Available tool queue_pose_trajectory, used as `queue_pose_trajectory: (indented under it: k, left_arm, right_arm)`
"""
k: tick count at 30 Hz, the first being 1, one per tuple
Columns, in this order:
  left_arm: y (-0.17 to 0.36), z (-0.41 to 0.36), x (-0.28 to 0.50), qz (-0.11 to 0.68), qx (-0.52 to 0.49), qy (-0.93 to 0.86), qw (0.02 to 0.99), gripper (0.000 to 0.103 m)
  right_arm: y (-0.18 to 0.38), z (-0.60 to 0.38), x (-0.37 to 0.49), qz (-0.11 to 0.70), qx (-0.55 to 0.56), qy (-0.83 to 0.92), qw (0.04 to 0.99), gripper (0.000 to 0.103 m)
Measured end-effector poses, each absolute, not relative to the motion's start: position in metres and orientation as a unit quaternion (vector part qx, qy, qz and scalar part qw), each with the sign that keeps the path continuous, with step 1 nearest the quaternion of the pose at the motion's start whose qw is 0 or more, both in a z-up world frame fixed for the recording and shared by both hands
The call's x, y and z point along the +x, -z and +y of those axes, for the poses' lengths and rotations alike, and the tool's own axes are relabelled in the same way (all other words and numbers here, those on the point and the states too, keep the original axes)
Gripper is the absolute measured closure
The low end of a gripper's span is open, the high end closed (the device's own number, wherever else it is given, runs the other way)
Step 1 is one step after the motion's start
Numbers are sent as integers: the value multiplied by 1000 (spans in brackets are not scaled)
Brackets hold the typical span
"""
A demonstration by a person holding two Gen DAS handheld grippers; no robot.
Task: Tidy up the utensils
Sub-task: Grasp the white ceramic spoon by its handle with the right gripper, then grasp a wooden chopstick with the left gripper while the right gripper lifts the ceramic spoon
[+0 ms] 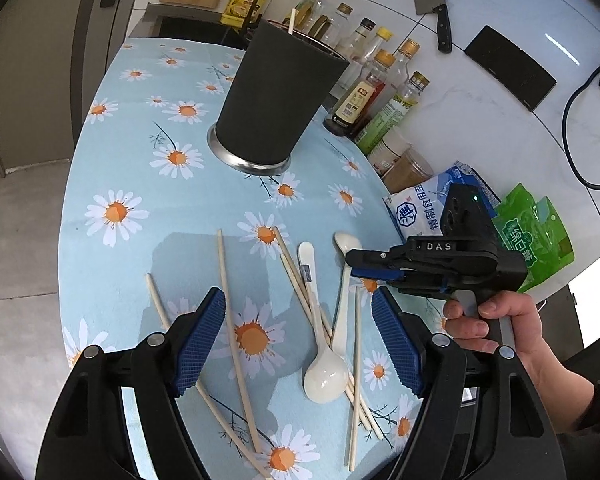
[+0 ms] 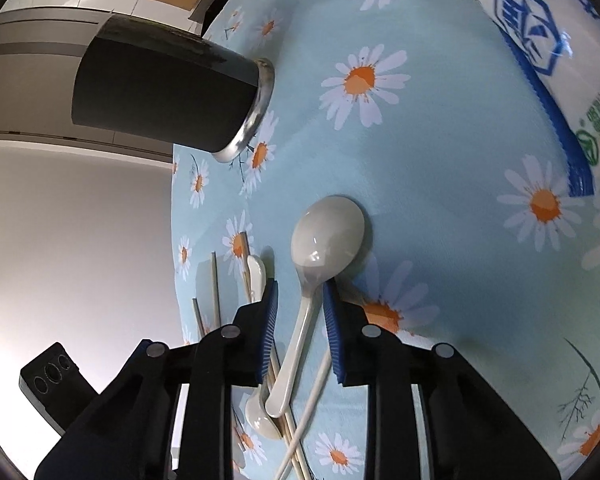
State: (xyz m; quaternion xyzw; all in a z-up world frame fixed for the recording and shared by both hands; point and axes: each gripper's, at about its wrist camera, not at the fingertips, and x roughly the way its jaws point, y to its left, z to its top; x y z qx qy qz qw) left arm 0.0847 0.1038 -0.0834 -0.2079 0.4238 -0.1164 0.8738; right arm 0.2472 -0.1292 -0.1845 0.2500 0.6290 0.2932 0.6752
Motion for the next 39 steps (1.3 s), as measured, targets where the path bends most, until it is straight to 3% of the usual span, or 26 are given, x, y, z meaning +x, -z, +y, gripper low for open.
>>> queue_pose_trajectory:
  k: [4,23,31,39]
  left_arm:
    - [85,103,88,430,-204,120,871,30]
    - [95,111,94,455,-192,100,864,30]
    - [116,105,115,519,-156,78,837,60]
    - [131,94,133,577,-103,57,808,78]
  right_arm:
    - [180,-120,244,618,215,-288,699,93]
    - [155,-116,239,592,195,-328,710,98]
    - [115,-112,230,557,150,-361,732,98]
    - [77,-104,218,519,107,-387,755,98]
